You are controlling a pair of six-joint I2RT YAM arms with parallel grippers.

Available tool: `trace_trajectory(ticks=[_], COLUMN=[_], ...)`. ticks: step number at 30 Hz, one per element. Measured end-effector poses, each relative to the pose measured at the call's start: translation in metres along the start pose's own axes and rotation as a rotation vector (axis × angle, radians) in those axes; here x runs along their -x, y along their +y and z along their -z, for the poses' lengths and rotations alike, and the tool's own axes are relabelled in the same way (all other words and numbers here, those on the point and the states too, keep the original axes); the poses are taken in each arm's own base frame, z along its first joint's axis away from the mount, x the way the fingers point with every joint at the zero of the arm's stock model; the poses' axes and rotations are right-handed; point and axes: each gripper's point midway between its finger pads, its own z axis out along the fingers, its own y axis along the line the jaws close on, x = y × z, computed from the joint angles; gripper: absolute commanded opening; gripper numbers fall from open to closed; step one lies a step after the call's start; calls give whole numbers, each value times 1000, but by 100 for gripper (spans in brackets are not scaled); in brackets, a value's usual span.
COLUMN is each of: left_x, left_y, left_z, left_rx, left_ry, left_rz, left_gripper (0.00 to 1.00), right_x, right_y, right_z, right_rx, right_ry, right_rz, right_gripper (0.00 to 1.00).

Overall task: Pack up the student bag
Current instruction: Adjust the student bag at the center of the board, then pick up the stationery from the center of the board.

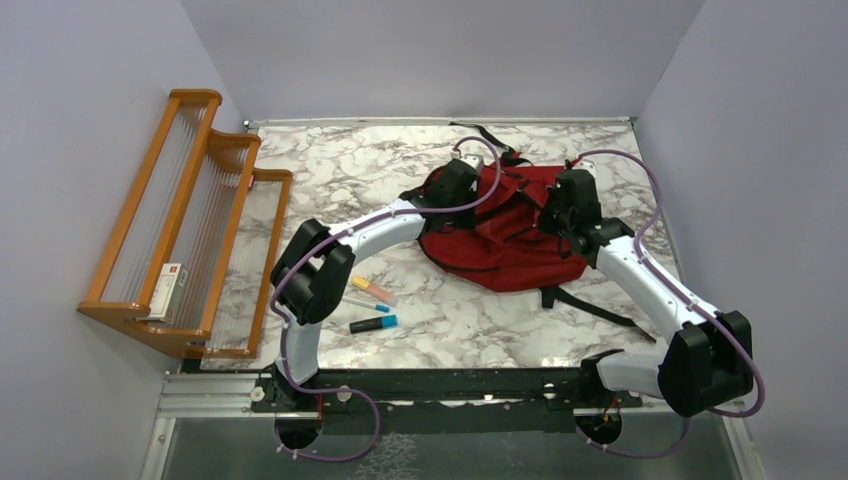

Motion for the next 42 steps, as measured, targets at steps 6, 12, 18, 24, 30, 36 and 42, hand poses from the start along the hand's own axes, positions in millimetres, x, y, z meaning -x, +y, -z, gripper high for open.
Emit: trace_trajectory(ticks=[6,12,18,24,30,36,42], left_x=[8,22,37,30,-6,-49,-90], left_y=[0,-7,-8,20,83,125,154], left_z=[3,16,37,85,127,157,162], left_rx=[-21,-56,-69,-29,169,367,513], left_ry=[-15,-46,-87,-128,-157,-165,-114], left_rz=[6,6,2,36,191,369,534], left_gripper=[35,40,46,50,53,58,70], right_x=[-1,9,9,9,9,9,9], right_y=[1,5,7,7,7,7,7], right_z=[5,15,16,16,16,16,16], right_rx=[27,58,72,73,73,73,72], right_ry=[-11,-51,-46,-46,-46,-46,-46], right_rz=[19,29,41,44,42,35,32], right_gripper=[1,1,1,1,1,1,1])
